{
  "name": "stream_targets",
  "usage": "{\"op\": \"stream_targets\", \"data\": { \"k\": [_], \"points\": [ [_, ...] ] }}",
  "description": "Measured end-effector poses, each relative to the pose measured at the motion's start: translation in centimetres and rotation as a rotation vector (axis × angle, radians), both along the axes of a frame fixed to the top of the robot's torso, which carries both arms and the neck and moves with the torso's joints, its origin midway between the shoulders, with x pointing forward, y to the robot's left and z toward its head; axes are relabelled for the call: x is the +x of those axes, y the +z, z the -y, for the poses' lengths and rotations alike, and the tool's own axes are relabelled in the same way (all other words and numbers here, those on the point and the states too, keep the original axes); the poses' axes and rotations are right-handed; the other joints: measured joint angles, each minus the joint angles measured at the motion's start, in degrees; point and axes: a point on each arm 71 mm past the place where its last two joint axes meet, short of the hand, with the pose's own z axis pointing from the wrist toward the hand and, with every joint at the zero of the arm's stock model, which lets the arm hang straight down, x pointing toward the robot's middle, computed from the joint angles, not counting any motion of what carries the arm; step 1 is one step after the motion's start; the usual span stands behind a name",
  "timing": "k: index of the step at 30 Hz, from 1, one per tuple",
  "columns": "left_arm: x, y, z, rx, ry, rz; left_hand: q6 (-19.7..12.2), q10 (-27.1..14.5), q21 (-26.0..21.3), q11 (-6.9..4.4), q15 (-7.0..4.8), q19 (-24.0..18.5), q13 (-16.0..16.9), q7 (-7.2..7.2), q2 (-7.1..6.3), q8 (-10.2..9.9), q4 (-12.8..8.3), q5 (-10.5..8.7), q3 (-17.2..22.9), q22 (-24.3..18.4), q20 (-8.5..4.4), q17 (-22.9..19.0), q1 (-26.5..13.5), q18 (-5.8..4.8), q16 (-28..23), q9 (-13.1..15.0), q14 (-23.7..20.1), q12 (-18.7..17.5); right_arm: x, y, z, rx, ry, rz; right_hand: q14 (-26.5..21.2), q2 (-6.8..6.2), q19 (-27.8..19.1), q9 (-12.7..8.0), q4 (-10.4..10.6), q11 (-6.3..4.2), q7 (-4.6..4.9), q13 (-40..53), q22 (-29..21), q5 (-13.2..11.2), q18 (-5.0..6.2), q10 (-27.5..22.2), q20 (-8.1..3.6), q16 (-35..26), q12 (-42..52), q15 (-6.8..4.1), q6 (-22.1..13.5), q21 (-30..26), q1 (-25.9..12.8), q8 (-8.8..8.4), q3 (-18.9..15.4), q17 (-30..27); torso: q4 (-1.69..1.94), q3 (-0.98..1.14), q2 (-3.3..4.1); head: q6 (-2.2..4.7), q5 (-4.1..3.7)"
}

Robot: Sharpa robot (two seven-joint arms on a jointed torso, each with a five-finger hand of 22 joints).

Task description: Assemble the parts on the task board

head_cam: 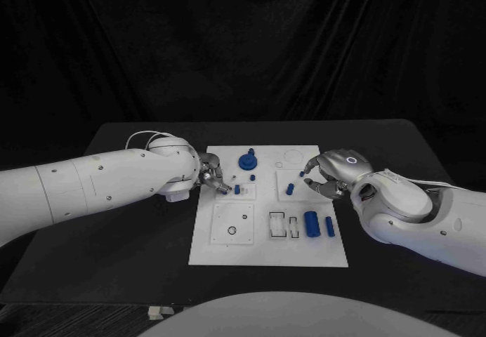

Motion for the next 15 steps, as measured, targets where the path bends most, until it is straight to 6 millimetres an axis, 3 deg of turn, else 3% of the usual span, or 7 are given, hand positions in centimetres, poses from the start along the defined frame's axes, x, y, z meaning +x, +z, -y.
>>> {"op": "stream_targets", "data": {
  "k": [3, 6, 11, 15],
  "points": [
    [0.01, 0.02, 0.05, -0.009, -0.001, 0.006, 0.14, 0.00, 0.00, 0.00, 0.00, 0.00, 0.00, 0.14, 0.00, -0.18, -0.50, 2.38, 2.49, 0.00, 0.00, 0.00, 1.47, 0.00, 0.00, -0.04, 0.00, 0.00, 0.00, -0.01, 0.03, 0.000, -0.001, -0.001, 0.00, 0.00, 0.00, 0.00, 0.00, 0.00, 0.00, 0.00, 0.00, 0.00, 0.00, 0.00, 0.00, 0.00, 0.00, 0.00, 0.00, 0.00, 0.00, 0.00, 0.00, 0.00, 0.00, -0.01, 0.00, 0.00, -0.04],
    [-0.01, 0.07, 0.10, -0.021, -0.003, 0.015, 0.20, 0.00, 0.00, 0.00, 0.00, 0.00, 0.00, 0.25, 0.02, -0.56, -0.82, 2.53, 5.13, 0.00, 0.00, 0.00, 1.99, 0.00, 0.00, 0.00, 0.00, 0.00, 0.01, -0.02, 0.05, 0.000, -0.002, -0.001, 0.00, 0.00, 0.00, 0.00, 0.00, 0.00, 0.00, 0.00, 0.00, 0.00, 0.01, 0.00, 0.00, 0.00, 0.00, 0.00, 0.00, 0.00, 0.00, 0.00, 0.00, 0.00, 0.00, -0.01, 0.00, 0.00, 0.02],
    [0.01, 0.10, 0.11, -0.030, -0.006, 0.022, 0.37, 0.00, 0.00, 0.00, 0.00, 0.00, 0.00, 0.54, -1.21, -0.86, -2.21, 3.04, 9.80, 0.00, 0.00, 0.00, 3.20, 0.00, 0.00, 0.29, 0.00, 0.00, 0.03, -0.03, 0.05, 0.001, -0.003, -0.003, 0.00, 0.00, 0.00, 0.01, -0.16, 0.00, 0.00, 0.00, 0.00, 0.00, 0.00, 0.00, 0.00, -0.23, 0.00, 0.00, 0.00, 0.00, 0.00, 0.00, 0.16, 0.00, 0.00, -0.01, 0.00, 0.00, 0.11],
    [0.03, 0.12, 0.04, -0.033, -0.007, 0.023, 0.64, 0.00, -0.23, 0.00, 0.00, 0.00, 0.00, 0.63, -3.09, -1.25, -4.17, 3.03, 13.92, 0.00, 0.00, 0.00, 2.92, 0.00, 0.00, 0.43, 0.00, 0.00, 0.03, -0.04, 0.06, 0.001, -0.003, -0.004, 0.00, 0.00, 0.00, 0.01, -0.16, 0.00, 0.00, -0.01, 0.00, 0.00, 0.00, 0.00, 0.00, -0.23, 0.00, 0.00, 0.00, 0.00, 0.00, 0.00, 0.16, 0.00, 0.00, -0.01, 0.00, 0.00, 0.12]
  ]
}}
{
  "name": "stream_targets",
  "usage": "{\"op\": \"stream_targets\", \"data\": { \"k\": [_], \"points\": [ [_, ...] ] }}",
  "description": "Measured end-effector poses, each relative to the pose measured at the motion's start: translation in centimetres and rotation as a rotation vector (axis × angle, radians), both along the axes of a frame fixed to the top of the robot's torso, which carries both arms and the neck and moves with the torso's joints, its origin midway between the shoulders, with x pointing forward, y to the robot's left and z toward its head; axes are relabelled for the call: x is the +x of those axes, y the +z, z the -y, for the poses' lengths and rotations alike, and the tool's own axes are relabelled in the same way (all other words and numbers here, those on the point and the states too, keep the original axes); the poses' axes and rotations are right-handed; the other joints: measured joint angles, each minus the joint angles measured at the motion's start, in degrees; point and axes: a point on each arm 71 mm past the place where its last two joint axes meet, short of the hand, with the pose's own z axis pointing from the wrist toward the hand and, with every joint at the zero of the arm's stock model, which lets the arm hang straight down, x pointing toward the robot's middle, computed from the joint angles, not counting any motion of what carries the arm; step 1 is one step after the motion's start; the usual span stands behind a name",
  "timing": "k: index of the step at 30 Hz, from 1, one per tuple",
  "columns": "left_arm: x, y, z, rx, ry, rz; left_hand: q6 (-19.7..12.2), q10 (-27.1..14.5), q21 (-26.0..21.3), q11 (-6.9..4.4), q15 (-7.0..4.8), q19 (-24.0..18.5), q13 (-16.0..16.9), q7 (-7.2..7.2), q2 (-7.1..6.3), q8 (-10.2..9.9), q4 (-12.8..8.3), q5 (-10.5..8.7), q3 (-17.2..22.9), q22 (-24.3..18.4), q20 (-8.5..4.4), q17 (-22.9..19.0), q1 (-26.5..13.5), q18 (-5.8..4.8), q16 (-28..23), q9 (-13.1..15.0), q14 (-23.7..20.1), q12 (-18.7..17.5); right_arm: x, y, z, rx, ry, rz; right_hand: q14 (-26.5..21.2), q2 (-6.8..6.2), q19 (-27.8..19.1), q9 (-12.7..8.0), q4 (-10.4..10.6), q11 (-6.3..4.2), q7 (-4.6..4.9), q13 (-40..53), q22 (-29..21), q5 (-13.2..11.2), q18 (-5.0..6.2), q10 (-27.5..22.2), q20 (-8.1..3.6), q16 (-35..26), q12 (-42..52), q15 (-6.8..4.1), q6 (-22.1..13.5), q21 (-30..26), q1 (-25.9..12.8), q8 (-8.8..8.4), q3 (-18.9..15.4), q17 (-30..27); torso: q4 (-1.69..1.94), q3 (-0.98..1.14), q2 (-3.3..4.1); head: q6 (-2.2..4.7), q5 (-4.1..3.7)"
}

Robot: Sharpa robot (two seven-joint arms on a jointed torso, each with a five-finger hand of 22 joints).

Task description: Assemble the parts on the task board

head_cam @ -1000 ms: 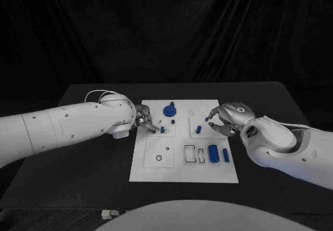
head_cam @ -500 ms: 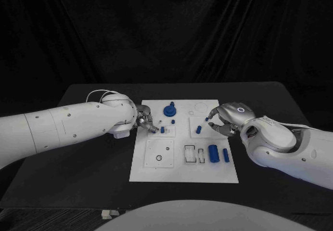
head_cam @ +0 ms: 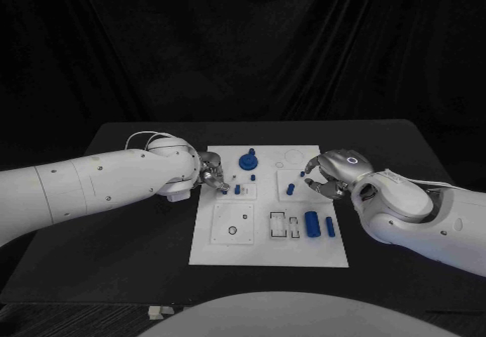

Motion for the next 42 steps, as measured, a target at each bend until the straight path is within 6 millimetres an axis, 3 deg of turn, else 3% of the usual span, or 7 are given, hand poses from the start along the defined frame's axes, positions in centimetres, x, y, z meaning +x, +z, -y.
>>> {"op": "stream_targets", "data": {
  "k": [7, 19, 20, 25, 28, 32, 42],
  "points": [
    [0.0, 0.0, -0.1, -0.011, -0.003, 0.005, 0.09, 0.00, 0.00, 0.00, 0.00, 0.00, 0.00, 0.11, -1.52, -0.12, -1.69, -0.02, 3.92, 0.00, 0.00, 0.00, -0.50, 0.00, 0.00, 0.95, 0.00, 0.00, 0.0, -0.1, 0.0, 0.000, -0.002, -0.002, 0.00, 0.00, 0.00, 0.00, 0.00, 0.00, 0.00, 0.00, 0.00, 0.00, 0.00, 0.00, 0.00, 0.00, 0.00, 0.00, 0.00, 0.00, 0.00, 0.00, 0.00, 0.00, 0.00, -0.01, -0.01, 0.00, -0.15],
    [-0.3, 0.2, -0.7, -0.036, -0.002, 0.019, 0.24, 0.00, 0.00, 0.00, 0.00, 0.00, 0.00, 0.18, -2.72, 0.53, -2.09, -0.02, 5.25, 0.00, 0.00, 0.00, -1.71, 0.00, 0.00, 1.81, 0.00, -0.23, 0.0, -0.2, 0.0, -0.001, -0.002, -0.005, 0.00, 0.00, 0.00, -0.04, 0.00, 0.00, 0.00, 0.00, -0.01, 0.00, 0.00, 0.00, 0.00, 0.00, 0.00, 0.00, 0.00, 0.00, 0.00, 0.00, 0.00, 0.00, 0.01, -0.01, 0.01, 0.00, -0.03],
    [-0.4, 0.2, -0.8, -0.036, 0.000, 0.020, 0.33, 0.00, 0.00, 0.00, 0.00, 0.00, 0.00, 0.20, -2.98, 0.53, -2.90, -0.02, 6.30, 0.00, 0.00, 0.01, -1.97, 0.00, 0.00, 1.94, 0.00, -0.23, 0.0, -0.2, 0.0, -0.001, -0.003, -0.005, 0.00, 0.00, 0.00, -0.04, 0.00, 0.00, 0.00, 0.00, -0.01, 0.00, 0.00, 0.00, 0.00, 0.00, 0.00, 0.00, 0.00, 0.00, 0.00, 0.00, 0.00, 0.00, 0.01, -0.01, 0.01, 0.00, -0.03],
    [-0.4, 0.6, -1.1, -0.038, 0.002, 0.026, 0.29, 0.00, 0.00, 0.00, 0.00, 0.00, 0.00, 0.05, -3.35, 0.54, -3.19, -0.91, 6.70, 0.00, 0.00, 0.05, -2.34, 0.00, 0.00, 1.96, 0.00, -0.23, 0.0, -0.2, 0.0, -0.001, -0.003, -0.006, 0.00, 0.00, 0.00, -0.04, 0.00, 0.00, 0.00, 0.00, -0.01, 0.00, 0.00, 0.00, 0.00, 0.00, 0.00, 0.00, 0.00, 0.00, 0.00, 0.00, 0.00, 0.00, 0.03, -0.01, 0.01, 0.00, -0.13],
    [-0.2, 0.9, -1.2, -0.037, 0.002, 0.032, 0.38, 0.00, 0.00, 0.00, 0.00, 0.00, 0.00, -0.05, -3.47, 0.54, -4.52, -2.12, 8.50, 0.00, -0.01, 0.04, -3.13, 0.00, 0.00, 1.97, 0.00, -0.44, 0.0, -0.2, 0.1, -0.001, -0.003, -0.006, 0.00, 0.00, 0.00, -0.04, 0.00, 0.00, 0.00, 0.00, -0.01, 0.00, 0.00, 0.00, 0.00, 0.00, 0.00, 0.00, 0.00, 0.00, 0.00, 0.00, 0.00, 0.00, 0.03, -0.01, 0.01, 0.00, -0.15],
    [-0.2, 1.1, -1.1, -0.033, 0.000, 0.031, 0.39, 0.00, -0.26, 0.00, 0.00, -0.41, 0.00, -0.06, -3.34, 0.54, -4.52, -3.69, 8.50, 0.00, -0.03, 0.04, -3.86, 0.00, 0.00, 1.98, 0.00, -0.44, 0.0, -0.2, 0.0, -0.001, -0.003, -0.006, 0.00, 0.00, 0.00, -0.04, 0.00, 0.00, 0.00, -0.01, -0.01, 0.00, 0.00, 0.00, 0.00, 0.00, 0.00, 0.00, 0.00, 0.00, 0.00, 0.00, 0.00, 0.00, 0.03, -0.01, -0.03, 0.00, -0.02],
    [-0.1, 1.0, -1.2, -0.006, -0.001, 0.009, 0.47, 0.00, -0.26, 0.00, 0.00, -0.41, 0.00, -0.14, -3.41, 0.52, -5.24, -4.91, 9.54, 0.00, -0.03, 0.04, -5.00, 0.00, 0.00, 1.98, 0.00, -0.67, 0.0, -0.2, 0.0, -0.001, -0.002, -0.007, 0.00, 0.00, 0.00, -0.04, 0.00, 0.00, 0.00, 0.04, -0.01, 0.00, 0.00, 0.00, 0.00, 0.00, 0.00, 0.00, 0.00, 0.00, 0.00, 0.00, 0.00, 0.00, 0.00, 0.01, -0.07, 0.00, -0.01]
  ]
}}
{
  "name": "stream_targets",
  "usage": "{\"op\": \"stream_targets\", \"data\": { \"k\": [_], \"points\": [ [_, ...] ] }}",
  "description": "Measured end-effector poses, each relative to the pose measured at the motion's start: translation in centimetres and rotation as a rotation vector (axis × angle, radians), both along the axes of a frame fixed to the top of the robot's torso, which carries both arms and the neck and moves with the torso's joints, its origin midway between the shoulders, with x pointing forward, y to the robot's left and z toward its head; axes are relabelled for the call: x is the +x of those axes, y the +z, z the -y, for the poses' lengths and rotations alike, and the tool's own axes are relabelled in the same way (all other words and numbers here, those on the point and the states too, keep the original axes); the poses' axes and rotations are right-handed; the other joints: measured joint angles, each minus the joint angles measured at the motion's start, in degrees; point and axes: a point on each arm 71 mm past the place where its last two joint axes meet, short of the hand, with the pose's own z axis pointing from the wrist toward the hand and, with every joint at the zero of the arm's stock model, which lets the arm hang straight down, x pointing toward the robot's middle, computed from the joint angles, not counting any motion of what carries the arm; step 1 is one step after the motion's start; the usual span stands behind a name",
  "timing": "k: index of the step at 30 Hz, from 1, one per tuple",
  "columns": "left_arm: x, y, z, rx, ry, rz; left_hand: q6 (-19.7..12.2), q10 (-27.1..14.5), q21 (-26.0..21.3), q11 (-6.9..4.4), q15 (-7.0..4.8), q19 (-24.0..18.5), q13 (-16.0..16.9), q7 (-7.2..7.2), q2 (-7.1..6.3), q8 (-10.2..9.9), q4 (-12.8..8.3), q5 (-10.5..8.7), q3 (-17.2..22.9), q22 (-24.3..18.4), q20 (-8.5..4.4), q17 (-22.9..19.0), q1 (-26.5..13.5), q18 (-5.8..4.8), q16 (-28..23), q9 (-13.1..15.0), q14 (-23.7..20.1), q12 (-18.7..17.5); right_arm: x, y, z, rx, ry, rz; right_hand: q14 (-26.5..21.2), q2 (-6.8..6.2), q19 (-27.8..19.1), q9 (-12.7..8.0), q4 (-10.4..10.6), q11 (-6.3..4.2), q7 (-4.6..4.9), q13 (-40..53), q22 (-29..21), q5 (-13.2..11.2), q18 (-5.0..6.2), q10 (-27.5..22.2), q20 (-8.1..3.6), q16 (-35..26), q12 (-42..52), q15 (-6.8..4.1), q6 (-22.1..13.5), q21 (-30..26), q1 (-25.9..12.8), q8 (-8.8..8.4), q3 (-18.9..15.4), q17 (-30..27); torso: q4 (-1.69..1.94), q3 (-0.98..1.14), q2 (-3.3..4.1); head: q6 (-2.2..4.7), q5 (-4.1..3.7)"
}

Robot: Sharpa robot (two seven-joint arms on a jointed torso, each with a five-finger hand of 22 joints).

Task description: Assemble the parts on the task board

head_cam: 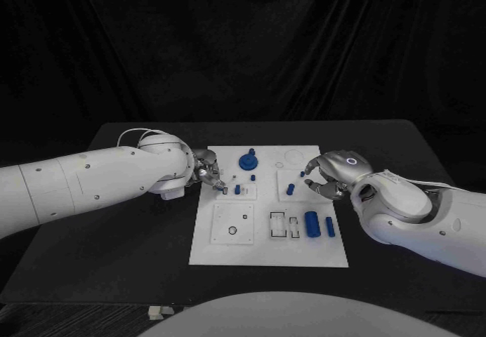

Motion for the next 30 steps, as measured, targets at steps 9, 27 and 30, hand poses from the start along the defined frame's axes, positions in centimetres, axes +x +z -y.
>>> {"op": "stream_targets", "data": {
  "k": [9, 27, 30],
  "points": [
    [0.2, -0.1, 0.4, 0.014, -0.002, -0.008, 0.00, 0.00, 0.00, 0.00, 0.00, 0.00, 0.00, 0.01, 0.00, -0.01, 0.00, -0.06, 0.00, 0.02, 0.00, -0.01, 0.00, 0.00, 0.00, -0.09, 0.00, 0.00, -0.1, -0.2, 0.1, -0.001, -0.001, -0.004, 0.00, 0.00, 0.00, 0.00, 0.00, 0.00, 0.00, -0.01, 0.04, 0.00, 0.00, 0.00, 0.00, 0.00, 0.00, 0.00, 0.00, 0.00, 0.00, 0.00, 0.00, 0.00, 0.01, -0.01, 0.08, 0.00, 0.02],
    [0.7, -0.2, 1.0, 0.021, -0.004, -0.007, -0.01, 0.00, 0.01, 0.00, 0.00, 0.00, 0.00, 0.07, 0.14, -0.06, -0.23, -0.42, 0.23, 0.04, 0.00, -0.01, -0.45, 0.00, 0.00, -0.30, 0.00, 0.00, -0.2, -0.4, 0.3, -0.003, -0.006, -0.008, 0.00, 0.00, 0.00, -0.07, 0.16, 0.00, 0.00, -0.02, 0.03, 0.00, 0.01, 0.00, 0.00, 0.00, 0.00, 0.00, 0.00, -0.23, 0.00, 0.00, 0.16, 0.00, 0.01, -0.01, 0.08, 0.00, 0.01],
    [0.7, -0.2, 1.1, 0.023, -0.006, -0.009, -0.08, 0.00, 0.01, 0.00, 0.00, 0.00, 0.00, 0.15, 0.14, -0.07, -0.23, -0.42, 0.23, 0.04, 0.00, -0.02, -0.46, 0.00, 0.00, -0.32, 0.00, 0.00, -0.2, -0.4, 0.3, -0.002, -0.006, -0.008, 0.00, 0.00, 0.00, -0.06, 0.16, 0.00, 0.00, -0.02, 0.03, 0.00, 0.00, 0.00, 0.00, 0.00, 0.00, 0.00, 0.00, -0.23, 0.00, 0.00, 0.16, 0.00, 0.01, -0.01, 0.08, 0.00, 0.10]
  ]
}}
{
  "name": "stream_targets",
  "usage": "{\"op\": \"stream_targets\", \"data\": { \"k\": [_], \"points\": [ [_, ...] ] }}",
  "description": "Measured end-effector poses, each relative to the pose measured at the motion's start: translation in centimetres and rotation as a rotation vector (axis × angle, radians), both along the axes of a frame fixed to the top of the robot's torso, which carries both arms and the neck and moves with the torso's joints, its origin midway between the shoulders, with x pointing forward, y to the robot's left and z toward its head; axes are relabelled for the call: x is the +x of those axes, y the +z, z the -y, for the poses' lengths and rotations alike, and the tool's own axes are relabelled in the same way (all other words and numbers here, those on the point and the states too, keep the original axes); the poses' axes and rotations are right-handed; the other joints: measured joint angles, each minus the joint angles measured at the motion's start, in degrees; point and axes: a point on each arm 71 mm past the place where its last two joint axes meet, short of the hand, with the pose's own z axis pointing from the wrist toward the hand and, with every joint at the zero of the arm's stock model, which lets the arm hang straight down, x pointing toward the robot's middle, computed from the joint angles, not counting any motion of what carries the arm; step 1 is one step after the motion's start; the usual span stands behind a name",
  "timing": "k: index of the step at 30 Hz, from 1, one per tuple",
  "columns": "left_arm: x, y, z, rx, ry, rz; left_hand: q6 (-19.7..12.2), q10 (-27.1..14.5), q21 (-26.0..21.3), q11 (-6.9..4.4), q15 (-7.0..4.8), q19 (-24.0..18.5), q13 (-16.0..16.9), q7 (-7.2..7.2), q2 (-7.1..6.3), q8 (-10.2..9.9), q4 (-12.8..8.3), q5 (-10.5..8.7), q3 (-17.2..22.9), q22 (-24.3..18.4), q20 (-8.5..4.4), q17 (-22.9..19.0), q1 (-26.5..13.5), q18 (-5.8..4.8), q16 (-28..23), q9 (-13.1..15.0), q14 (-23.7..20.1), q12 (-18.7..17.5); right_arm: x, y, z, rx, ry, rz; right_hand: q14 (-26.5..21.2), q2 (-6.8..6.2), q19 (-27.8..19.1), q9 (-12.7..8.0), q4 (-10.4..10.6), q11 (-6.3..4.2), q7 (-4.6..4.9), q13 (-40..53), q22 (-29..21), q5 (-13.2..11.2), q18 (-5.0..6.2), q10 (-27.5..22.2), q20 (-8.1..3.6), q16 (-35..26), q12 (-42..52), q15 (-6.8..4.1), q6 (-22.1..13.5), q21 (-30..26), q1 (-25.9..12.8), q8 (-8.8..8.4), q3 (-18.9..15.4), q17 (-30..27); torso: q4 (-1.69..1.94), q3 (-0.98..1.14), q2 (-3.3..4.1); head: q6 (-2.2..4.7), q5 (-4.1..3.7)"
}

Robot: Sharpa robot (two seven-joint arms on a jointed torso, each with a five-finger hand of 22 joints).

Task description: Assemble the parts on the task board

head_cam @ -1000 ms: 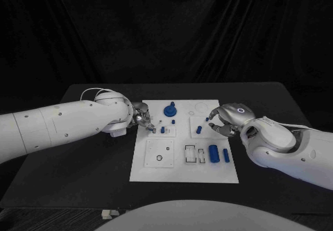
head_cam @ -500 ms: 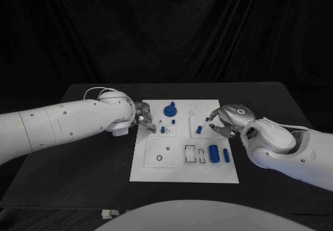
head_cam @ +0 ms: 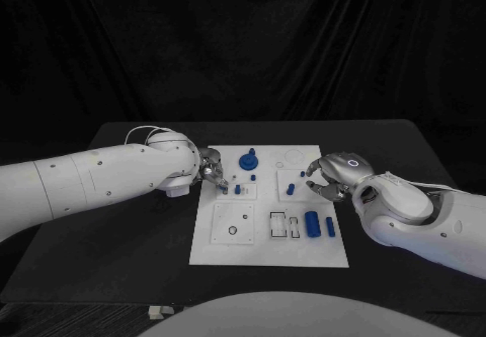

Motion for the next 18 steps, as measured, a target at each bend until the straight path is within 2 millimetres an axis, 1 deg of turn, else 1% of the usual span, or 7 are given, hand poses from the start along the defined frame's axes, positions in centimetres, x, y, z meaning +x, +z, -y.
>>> {"op": "stream_targets", "data": {
  "k": [18],
  "points": [
    [0.08, -0.27, 0.12, 0.010, -0.007, -0.015, -0.25, 0.00, 0.00, 0.00, 0.00, 0.00, 0.00, -0.02, 0.00, -0.28, 0.01, -0.01, -0.01, -0.01, 0.00, -0.01, 0.00, 0.00, 0.00, 0.00, 0.00, 0.00, -0.01, 0.01, -0.01, 0.001, 0.001, 0.001, 0.00, 0.00, 0.00, 0.01, 0.00, 0.00, 0.00, -0.01, -0.01, 0.00, 0.00, 0.00, 0.00, 0.00, 0.00, 0.00, 0.00, 0.00, 0.00, 0.00, 0.00, 0.00, -0.01, 0.00, 0.00, 0.00, -0.11]
  ]
}}
